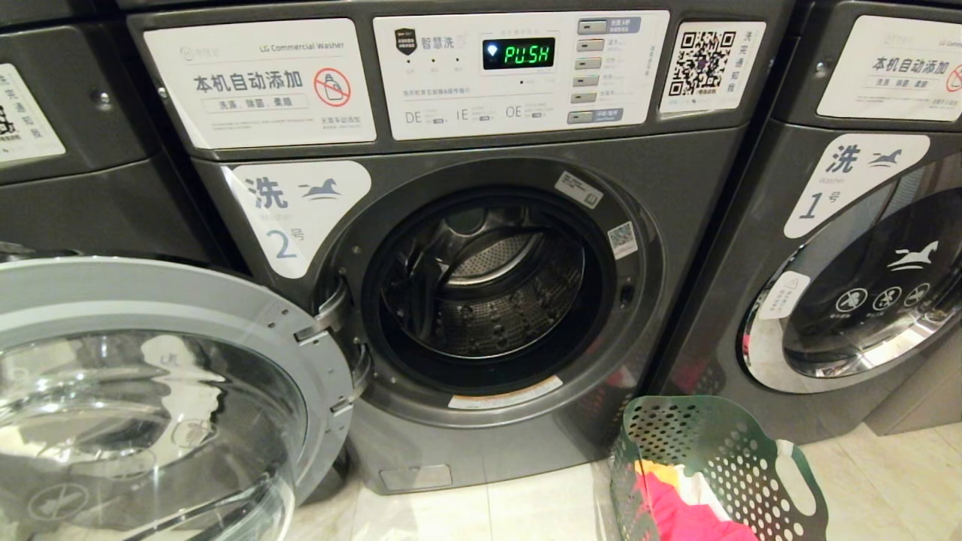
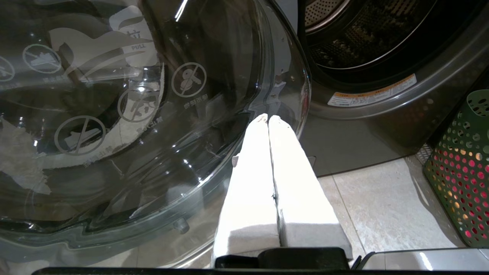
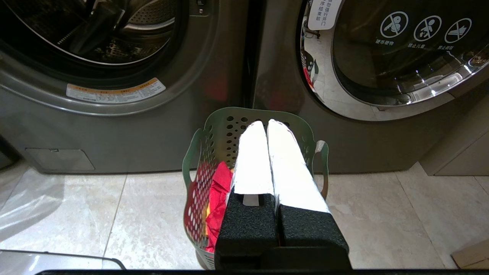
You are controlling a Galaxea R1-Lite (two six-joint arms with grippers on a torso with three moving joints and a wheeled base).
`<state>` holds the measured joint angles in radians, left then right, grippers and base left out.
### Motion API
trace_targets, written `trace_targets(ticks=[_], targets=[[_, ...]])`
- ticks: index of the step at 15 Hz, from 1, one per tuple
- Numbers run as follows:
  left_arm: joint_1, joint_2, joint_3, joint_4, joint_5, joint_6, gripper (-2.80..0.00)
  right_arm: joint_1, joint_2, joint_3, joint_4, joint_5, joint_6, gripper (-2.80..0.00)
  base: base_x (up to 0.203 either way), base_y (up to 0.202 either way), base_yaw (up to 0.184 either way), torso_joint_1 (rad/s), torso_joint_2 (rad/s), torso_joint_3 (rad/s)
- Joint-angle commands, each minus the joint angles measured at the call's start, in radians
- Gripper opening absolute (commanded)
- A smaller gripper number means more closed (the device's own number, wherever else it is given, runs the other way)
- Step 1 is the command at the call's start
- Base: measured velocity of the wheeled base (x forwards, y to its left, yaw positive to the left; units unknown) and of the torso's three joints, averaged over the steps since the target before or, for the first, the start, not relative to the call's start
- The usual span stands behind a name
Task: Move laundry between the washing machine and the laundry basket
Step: Close the washing machine door with the left hand
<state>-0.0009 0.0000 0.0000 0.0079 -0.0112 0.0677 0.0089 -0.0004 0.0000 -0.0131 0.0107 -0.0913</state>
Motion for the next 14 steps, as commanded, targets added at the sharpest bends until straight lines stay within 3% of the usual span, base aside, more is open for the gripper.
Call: trace_targets(ticks=[1, 9, 14], targets=[[0.001, 0.000, 0.002, 0.000, 0.004, 0.001, -2.80, 0.000, 0.001, 0.006, -0.001, 0.000, -0.001, -2.80, 0.000, 0.000, 0.000, 0.000, 0.00, 0.000], [-0.001, 0.000, 0.002, 0.001, 0.002, 0.017, -2.80, 0.000, 0.002, 0.006, -0.001, 0.002, -0.001, -2.80, 0.000, 0.000, 0.000, 0.000, 0.00, 0.000], [0.001, 0.000, 0.002, -0.003, 0.004, 0.012, -2.80, 0.000, 0.000, 0.006, -0.001, 0.006, -0.004, -2.80, -0.165, 0.000, 0.002, 0.003, 0.00, 0.002]])
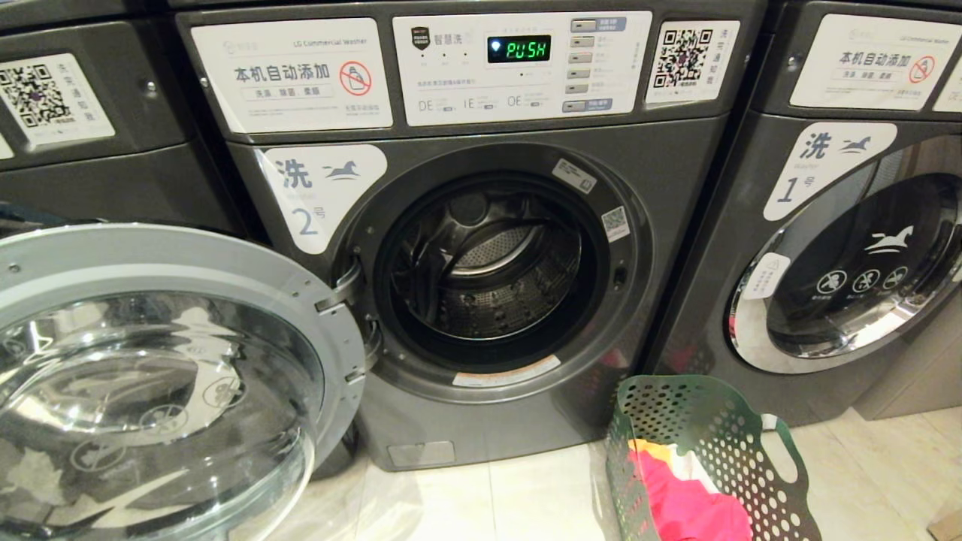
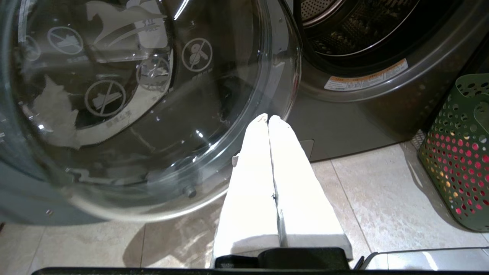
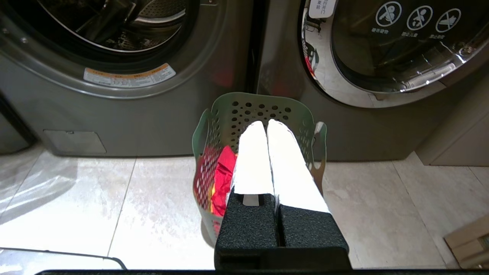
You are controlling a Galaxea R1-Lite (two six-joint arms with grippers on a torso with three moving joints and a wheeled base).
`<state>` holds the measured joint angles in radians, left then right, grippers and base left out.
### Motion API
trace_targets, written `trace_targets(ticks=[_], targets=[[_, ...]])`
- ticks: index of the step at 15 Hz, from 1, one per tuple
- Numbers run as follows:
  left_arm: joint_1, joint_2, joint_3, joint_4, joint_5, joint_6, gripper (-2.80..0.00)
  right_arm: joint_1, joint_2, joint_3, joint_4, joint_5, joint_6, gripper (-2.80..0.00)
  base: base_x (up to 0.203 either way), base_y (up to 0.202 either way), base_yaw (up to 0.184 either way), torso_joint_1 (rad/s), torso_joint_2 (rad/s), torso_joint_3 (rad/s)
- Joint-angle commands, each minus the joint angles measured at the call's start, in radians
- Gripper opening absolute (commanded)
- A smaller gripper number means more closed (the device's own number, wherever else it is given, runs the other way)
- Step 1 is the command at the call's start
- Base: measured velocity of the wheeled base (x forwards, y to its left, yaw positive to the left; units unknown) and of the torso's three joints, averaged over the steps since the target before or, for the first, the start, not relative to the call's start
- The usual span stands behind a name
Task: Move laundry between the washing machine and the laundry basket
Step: Close the washing machine door with the left hand
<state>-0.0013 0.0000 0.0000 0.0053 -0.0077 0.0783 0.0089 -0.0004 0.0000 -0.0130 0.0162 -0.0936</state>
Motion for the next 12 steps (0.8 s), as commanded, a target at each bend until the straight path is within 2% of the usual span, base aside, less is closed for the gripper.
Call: trace_targets(ticks=[1, 8, 12], targets=[[0.001, 0.000, 0.002, -0.001, 0.000, 0.001, -2.80, 0.000, 0.001, 0.006, -0.001, -0.001, -0.001, -2.80, -0.193, 0.000, 0.004, 0.002, 0.00, 0.002], [0.001, 0.000, 0.002, 0.001, 0.002, -0.003, -2.80, 0.000, 0.002, 0.006, -0.001, 0.000, -0.001, -2.80, -0.178, 0.000, -0.004, 0.000, 0.00, 0.002], [0.001, 0.001, -0.002, 0.004, -0.007, 0.014, -2.80, 0.000, 0.001, 0.006, -0.001, 0.002, -0.011, -2.80, -0.027, 0.000, -0.003, 0.000, 0.00, 0.001]])
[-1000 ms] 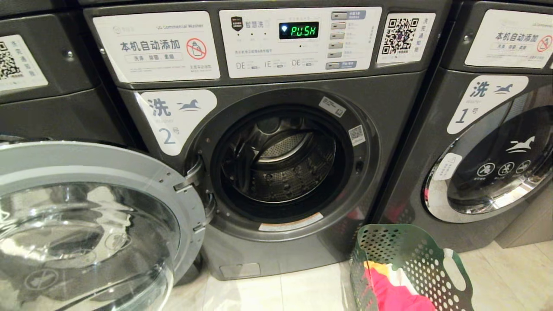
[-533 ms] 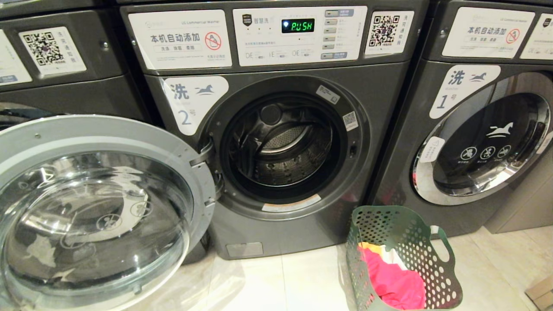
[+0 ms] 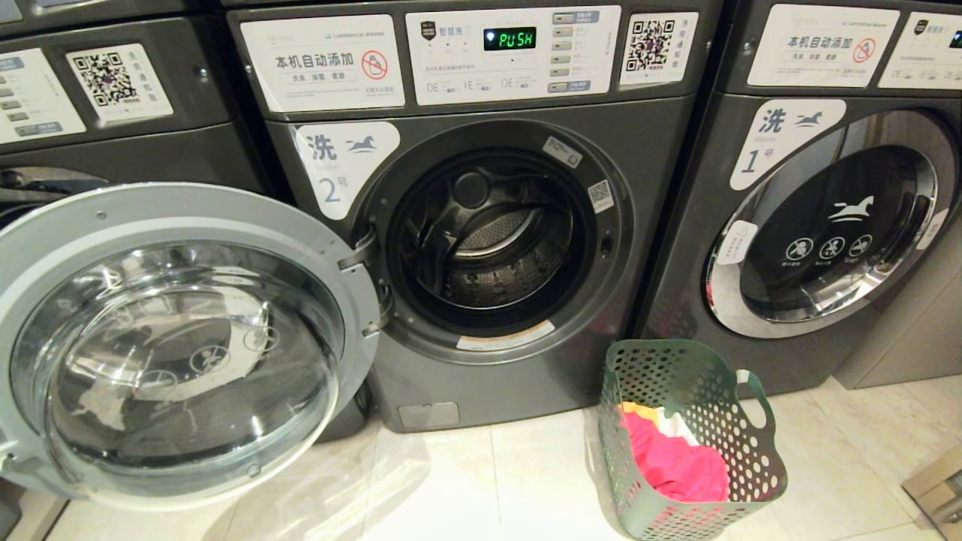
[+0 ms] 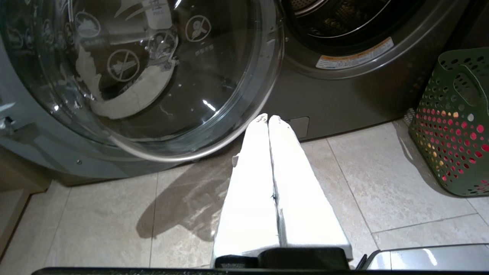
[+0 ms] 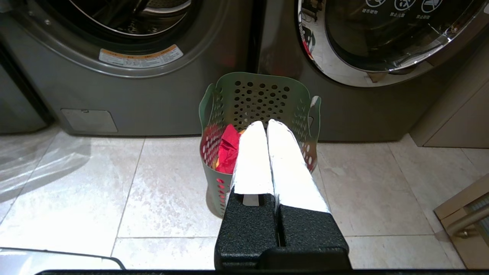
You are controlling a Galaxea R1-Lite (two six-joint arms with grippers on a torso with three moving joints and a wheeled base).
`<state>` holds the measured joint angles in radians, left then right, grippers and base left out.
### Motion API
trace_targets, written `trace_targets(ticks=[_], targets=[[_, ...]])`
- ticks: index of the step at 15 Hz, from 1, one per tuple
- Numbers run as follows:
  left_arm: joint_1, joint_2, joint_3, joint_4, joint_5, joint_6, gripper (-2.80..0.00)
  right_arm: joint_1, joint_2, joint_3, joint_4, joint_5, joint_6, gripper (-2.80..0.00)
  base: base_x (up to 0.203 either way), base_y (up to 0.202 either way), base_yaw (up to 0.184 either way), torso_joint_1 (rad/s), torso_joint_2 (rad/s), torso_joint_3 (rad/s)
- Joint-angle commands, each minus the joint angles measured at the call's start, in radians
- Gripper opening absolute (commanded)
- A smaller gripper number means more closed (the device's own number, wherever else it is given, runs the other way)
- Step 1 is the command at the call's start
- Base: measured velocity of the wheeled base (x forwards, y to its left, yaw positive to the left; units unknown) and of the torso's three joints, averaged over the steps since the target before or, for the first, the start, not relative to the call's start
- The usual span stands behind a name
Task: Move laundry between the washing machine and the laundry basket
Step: Close the washing machine door with the left hand
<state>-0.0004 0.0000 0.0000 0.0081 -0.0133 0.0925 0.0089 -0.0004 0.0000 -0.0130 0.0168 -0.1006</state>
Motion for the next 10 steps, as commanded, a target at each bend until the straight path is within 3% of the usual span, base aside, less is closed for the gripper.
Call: trace_targets(ticks=[1, 2, 5, 7, 10], targets=[[0.000, 0.000, -0.001, -0.008, 0.000, 0.011, -2.80, 0.000, 0.001, 0.006, -0.001, 0.001, -0.005, -2.80, 0.000, 0.000, 0.000, 0.000, 0.00, 0.000], [0.000, 0.002, -0.026, -0.009, 0.003, 0.011, -2.80, 0.000, 0.002, 0.006, -0.001, -0.002, 0.000, -2.80, 0.000, 0.000, 0.000, 0.000, 0.00, 0.000], [0.000, 0.132, -0.261, 0.032, 0.025, -0.014, -2.80, 0.000, 0.001, 0.006, -0.001, -0.007, 0.019, -2.80, 0.000, 0.000, 0.000, 0.000, 0.00, 0.000], [0.000, 0.372, -0.461, 0.041, 0.068, -0.047, -2.80, 0.000, 0.002, 0.005, 0.001, -0.008, 0.015, -2.80, 0.000, 0.000, 0.000, 0.000, 0.00, 0.000], [0.022, 0.856, -0.879, 0.049, 0.133, -0.117, -2.80, 0.000, 0.002, 0.006, -0.001, -0.009, 0.021, -2.80, 0.000, 0.000, 0.000, 0.000, 0.00, 0.000]])
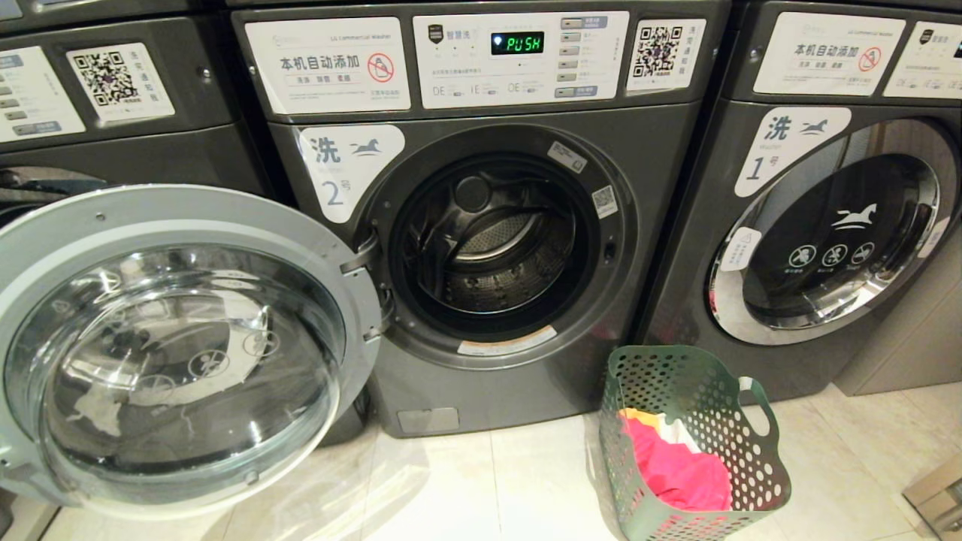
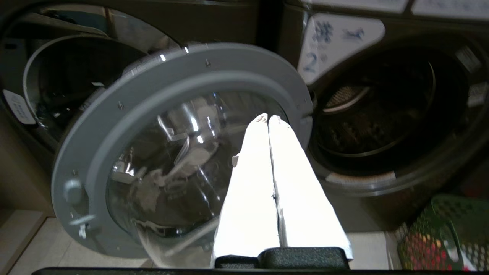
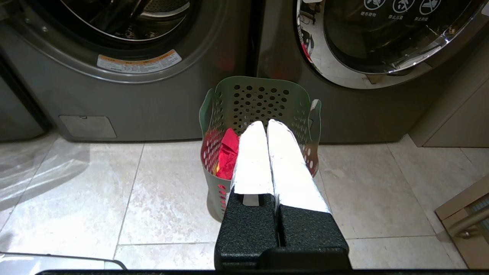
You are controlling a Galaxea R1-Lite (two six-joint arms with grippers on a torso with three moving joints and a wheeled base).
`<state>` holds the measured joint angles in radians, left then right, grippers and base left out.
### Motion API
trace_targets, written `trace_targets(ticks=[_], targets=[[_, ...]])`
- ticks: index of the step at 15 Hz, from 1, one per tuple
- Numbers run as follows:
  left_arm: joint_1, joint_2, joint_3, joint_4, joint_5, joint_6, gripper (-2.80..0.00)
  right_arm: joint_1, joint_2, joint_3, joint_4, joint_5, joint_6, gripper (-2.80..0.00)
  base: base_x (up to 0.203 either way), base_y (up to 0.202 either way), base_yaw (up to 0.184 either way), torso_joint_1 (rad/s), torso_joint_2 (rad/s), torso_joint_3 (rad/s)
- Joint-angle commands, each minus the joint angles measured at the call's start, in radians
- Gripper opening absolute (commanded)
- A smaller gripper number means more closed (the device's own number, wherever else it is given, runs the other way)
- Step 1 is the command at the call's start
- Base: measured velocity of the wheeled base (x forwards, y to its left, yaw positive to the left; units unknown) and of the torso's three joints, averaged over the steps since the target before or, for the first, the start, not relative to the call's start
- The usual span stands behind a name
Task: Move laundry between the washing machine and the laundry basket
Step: Close the washing machine door with the left hand
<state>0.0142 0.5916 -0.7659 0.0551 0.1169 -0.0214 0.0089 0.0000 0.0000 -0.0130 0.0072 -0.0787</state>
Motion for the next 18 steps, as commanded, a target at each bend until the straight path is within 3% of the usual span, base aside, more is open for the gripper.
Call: trace_targets(ticks=[1, 3, 5, 7, 9, 13, 16, 18], targets=[[0.034, 0.406, -0.241, 0.003, 0.015, -0.023, -2.80, 0.000, 0.002, 0.006, -0.001, 0.000, -0.003, -2.80, 0.000, 0.000, 0.000, 0.000, 0.00, 0.000], [0.112, 0.643, -0.432, -0.019, 0.016, -0.056, -2.80, 0.000, 0.002, 0.006, -0.001, 0.000, -0.003, -2.80, 0.000, 0.000, 0.000, 0.000, 0.00, 0.000], [0.243, 0.808, -0.542, -0.092, -0.020, -0.080, -2.80, 0.000, 0.000, 0.006, -0.001, 0.000, 0.000, -2.80, 0.000, 0.000, 0.000, 0.000, 0.00, 0.000], [0.357, 0.883, -0.583, -0.134, -0.108, -0.093, -2.80, 0.000, 0.001, 0.006, -0.001, 0.000, 0.000, -2.80, 0.000, 0.000, 0.000, 0.000, 0.00, 0.000], [0.422, 0.923, -0.592, -0.137, -0.241, -0.097, -2.80, 0.000, 0.002, 0.006, -0.001, 0.000, 0.000, -2.80, 0.000, 0.000, 0.000, 0.000, 0.00, 0.000], [0.471, 0.938, -0.601, 0.036, -0.394, -0.098, -2.80, 0.000, 0.001, 0.006, -0.001, 0.000, 0.001, -2.80, 0.000, 0.000, 0.000, 0.000, 0.00, 0.000], [0.469, 0.921, -0.626, 0.206, -0.428, -0.098, -2.80, 0.000, 0.000, 0.006, -0.001, 0.000, 0.008, -2.80, 0.000, 0.000, 0.000, 0.000, 0.00, 0.000], [0.457, 0.874, -0.680, 0.386, -0.453, -0.098, -2.80, 0.000, 0.000, 0.006, -0.001, 0.000, 0.010, -2.80, 0.000, 0.000, 0.000, 0.000, 0.00, 0.000]])
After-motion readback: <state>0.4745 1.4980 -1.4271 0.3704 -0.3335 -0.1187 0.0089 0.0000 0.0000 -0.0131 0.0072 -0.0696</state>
